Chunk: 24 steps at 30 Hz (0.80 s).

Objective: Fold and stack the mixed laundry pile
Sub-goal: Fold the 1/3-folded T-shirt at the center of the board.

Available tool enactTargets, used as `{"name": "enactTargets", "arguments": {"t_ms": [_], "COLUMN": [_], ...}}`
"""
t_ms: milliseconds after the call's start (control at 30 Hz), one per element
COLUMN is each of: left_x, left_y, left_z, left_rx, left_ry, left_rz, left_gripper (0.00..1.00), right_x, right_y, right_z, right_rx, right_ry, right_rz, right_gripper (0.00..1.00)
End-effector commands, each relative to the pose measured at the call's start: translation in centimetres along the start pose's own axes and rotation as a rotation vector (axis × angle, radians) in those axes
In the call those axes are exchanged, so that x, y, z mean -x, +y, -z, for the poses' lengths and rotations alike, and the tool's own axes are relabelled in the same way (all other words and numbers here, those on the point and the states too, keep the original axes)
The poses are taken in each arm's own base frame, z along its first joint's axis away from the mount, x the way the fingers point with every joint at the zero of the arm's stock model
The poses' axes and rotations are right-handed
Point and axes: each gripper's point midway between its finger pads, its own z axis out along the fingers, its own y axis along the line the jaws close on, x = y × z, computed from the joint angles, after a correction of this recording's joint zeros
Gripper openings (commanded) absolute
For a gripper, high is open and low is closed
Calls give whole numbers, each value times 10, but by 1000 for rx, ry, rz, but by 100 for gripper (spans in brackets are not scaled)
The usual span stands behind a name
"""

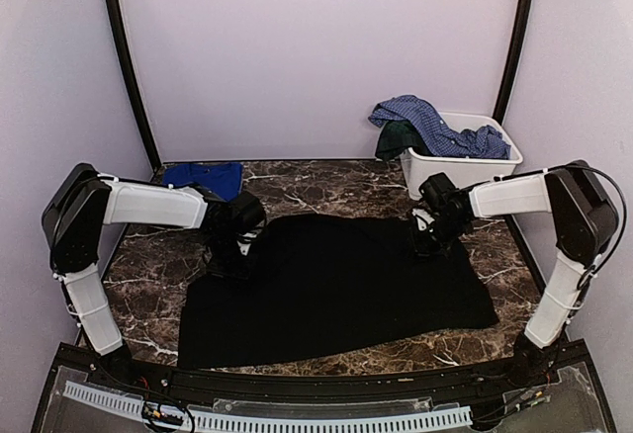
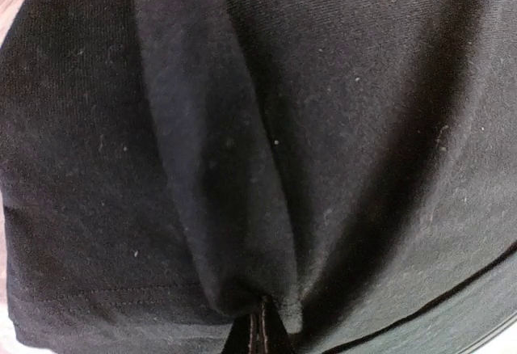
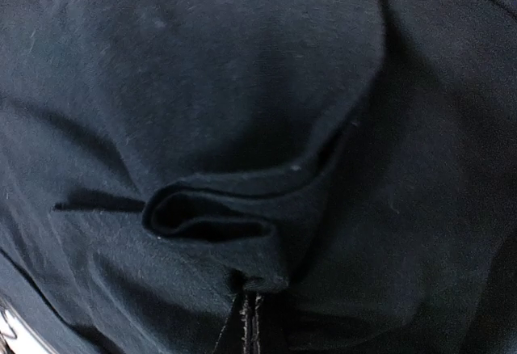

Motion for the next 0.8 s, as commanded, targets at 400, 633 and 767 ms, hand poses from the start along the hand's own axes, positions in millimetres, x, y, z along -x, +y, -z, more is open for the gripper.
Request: {"name": "enactTargets", "arguments": {"t_ms": [400,633,767], "left_x": [86,102,101], "left_y": [113,135,149], "left_z": [90,122,142], "left_rx": [254,372,418], "left_ry": [-311,-366,-436], "left_rz": [21,-63,-81], "left_gripper": [0,0,0], "right_x": [107,135,132], "right_y": [3,14,14], "right_z": [92,132,161], "right_rx": [-81,-94,-127], "right_ry": [-313,-413,-466], "right_rz": [124,174,197], "right_gripper": [0,0,0]}}
